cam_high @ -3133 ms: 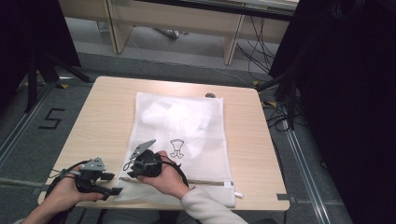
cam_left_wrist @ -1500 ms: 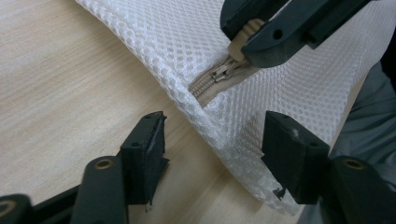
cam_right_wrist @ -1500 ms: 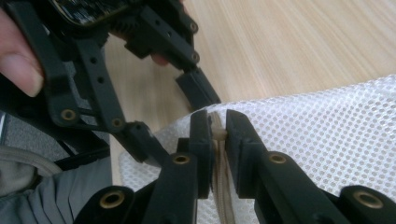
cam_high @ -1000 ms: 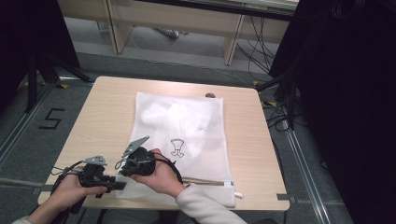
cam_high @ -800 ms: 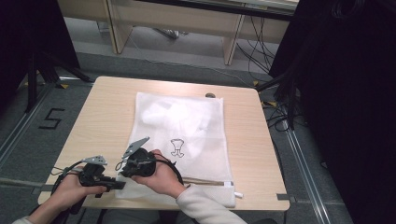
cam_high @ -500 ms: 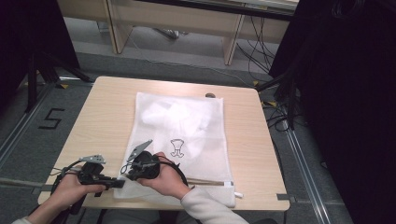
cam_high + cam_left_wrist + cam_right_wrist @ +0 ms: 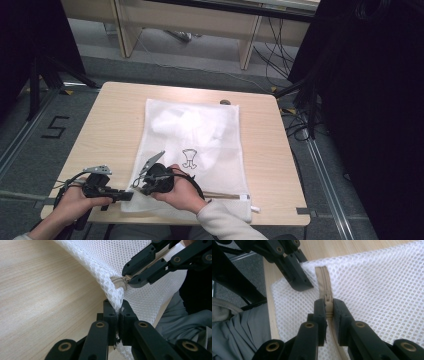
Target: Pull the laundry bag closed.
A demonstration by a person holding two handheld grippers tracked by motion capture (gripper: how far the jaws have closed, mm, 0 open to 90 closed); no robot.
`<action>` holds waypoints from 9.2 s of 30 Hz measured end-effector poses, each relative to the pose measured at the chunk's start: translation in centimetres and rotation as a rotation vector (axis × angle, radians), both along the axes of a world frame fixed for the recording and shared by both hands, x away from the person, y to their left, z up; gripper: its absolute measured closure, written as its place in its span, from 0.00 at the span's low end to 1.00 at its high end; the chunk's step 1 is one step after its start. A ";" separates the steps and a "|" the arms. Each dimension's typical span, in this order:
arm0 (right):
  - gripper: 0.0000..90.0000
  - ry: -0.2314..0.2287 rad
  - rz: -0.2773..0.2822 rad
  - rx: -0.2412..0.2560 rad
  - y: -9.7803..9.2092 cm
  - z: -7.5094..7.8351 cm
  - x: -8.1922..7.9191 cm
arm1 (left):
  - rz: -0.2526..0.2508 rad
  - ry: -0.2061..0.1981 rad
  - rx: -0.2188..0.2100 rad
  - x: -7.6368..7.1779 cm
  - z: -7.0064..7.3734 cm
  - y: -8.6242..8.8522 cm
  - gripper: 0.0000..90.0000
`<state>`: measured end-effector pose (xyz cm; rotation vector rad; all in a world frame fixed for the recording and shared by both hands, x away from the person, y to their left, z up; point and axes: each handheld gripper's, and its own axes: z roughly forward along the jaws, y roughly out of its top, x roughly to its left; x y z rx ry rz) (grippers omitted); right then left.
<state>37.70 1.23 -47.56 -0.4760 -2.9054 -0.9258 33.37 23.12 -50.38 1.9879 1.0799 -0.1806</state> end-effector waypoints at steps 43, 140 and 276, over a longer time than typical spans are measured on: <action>0.91 0.006 -0.004 -0.025 -1.3 -0.1 -0.3 | 0.006 -0.030 0.015 -0.1 0.1 0.0 0.95; 0.91 0.007 -0.023 -0.070 -5.1 0.7 -0.6 | 0.019 -0.049 0.022 0.0 0.1 0.1 0.95; 0.91 0.004 -0.082 -0.079 -10.9 2.0 -1.1 | 0.056 -0.067 0.019 -0.1 0.0 0.1 0.95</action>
